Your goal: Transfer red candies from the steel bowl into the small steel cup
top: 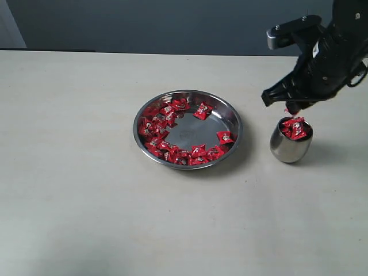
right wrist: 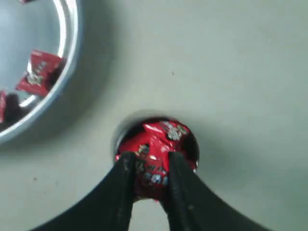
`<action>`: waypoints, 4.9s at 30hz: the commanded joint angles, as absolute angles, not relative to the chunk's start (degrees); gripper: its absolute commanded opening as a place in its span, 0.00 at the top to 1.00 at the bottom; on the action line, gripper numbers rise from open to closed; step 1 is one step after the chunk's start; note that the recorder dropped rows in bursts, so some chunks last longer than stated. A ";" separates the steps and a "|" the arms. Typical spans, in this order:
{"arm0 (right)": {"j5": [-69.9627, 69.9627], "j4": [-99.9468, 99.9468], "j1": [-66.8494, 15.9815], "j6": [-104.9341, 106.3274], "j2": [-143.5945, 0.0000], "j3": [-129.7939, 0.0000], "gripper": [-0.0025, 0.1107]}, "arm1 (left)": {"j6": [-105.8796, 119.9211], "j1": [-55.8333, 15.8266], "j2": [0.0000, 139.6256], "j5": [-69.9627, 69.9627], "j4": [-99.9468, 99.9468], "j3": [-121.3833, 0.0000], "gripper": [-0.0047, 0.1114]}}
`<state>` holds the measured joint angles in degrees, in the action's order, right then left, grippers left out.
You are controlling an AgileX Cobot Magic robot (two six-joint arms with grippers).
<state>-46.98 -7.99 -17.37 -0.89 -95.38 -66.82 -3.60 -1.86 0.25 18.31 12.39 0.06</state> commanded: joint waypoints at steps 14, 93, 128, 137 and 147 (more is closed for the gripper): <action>-39.23 -8.44 -14.68 -1.07 -95.17 -60.30 0.98 | -3.91 -1.88 0.00 17.92 12.45 0.00 0.96; -35.46 -9.08 -14.68 0.55 -96.90 -60.41 0.66 | -3.91 -1.88 0.00 17.92 12.57 0.00 0.96; -22.28 17.67 -29.73 23.83 -114.01 -76.46 0.51 | -3.91 -1.88 0.00 17.92 12.57 0.00 0.96; -24.71 17.68 -29.73 22.67 -123.85 -86.53 0.51 | -3.91 -1.88 0.00 17.92 12.57 0.00 0.96; -27.00 24.14 -30.01 22.67 -129.68 -94.51 0.51 | -3.91 -1.88 0.00 17.92 12.57 0.00 0.96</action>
<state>-27.07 22.52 -29.96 22.73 -128.25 -92.80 -3.60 -1.86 0.25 18.31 12.39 0.06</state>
